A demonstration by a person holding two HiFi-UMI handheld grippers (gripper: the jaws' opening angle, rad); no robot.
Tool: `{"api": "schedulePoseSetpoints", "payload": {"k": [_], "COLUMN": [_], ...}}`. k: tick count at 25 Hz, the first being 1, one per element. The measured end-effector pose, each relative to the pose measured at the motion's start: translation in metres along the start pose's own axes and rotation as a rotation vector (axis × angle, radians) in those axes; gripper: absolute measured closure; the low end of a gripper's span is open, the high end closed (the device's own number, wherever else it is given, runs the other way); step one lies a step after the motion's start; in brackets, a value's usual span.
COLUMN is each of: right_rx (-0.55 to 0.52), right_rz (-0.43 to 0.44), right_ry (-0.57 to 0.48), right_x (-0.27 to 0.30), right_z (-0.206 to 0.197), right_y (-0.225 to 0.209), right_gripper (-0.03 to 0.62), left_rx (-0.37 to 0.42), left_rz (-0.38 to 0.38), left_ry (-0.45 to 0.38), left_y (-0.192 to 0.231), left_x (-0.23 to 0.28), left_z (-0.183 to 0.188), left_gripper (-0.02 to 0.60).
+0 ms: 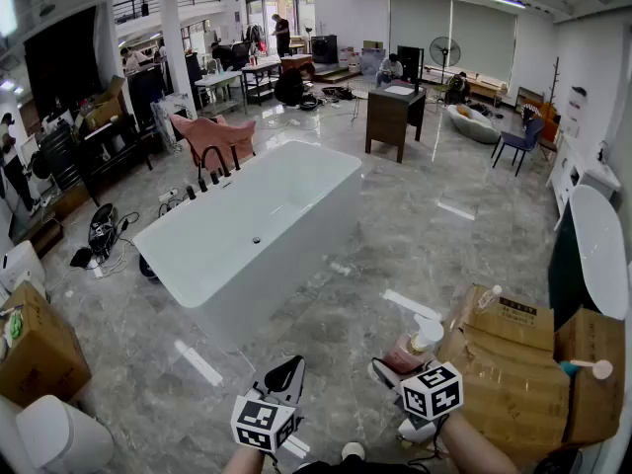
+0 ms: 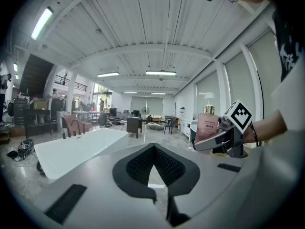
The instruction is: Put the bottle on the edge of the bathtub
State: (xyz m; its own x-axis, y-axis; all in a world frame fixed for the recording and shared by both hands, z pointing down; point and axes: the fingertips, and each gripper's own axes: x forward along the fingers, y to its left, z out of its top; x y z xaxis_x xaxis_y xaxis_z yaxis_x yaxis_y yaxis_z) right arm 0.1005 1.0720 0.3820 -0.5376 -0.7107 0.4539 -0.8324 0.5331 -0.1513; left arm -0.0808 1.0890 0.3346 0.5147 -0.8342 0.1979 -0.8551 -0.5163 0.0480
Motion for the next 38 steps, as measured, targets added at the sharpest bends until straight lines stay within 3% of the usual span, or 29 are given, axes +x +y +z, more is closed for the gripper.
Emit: {"api": "schedulePoseSetpoints", "payload": {"k": [7,19,25,34,38], "right_rx": [0.008,-0.012,0.010,0.034,0.045], "right_rz": [0.002,0.047,0.041,0.003,-0.042], "right_ry": [0.013,-0.008,0.003,0.036,0.027], "right_x": [0.007,0.030,0.061,0.168,0.234], "right_z": [0.002,0.006,0.020,0.051,0.094], "right_y": [-0.016,-0.052,-0.081,-0.139,-0.180], "right_gripper": [0.356,0.353,0.353,0.353,0.353], "left_rx": [0.000,-0.022,-0.044,-0.053,-0.068], "left_rz": [0.007,0.093,0.087,0.039,0.005], "left_ry": [0.026,0.031,0.060,0.052,0.052], "left_y": [-0.001,0.010,0.021,0.108,0.166], "left_x": [0.010,0.049,0.082,0.196,0.273], "left_z": [-0.001,-0.011,0.007,-0.002,0.008], "left_gripper": [0.568,0.568,0.568,0.568,0.568]}}
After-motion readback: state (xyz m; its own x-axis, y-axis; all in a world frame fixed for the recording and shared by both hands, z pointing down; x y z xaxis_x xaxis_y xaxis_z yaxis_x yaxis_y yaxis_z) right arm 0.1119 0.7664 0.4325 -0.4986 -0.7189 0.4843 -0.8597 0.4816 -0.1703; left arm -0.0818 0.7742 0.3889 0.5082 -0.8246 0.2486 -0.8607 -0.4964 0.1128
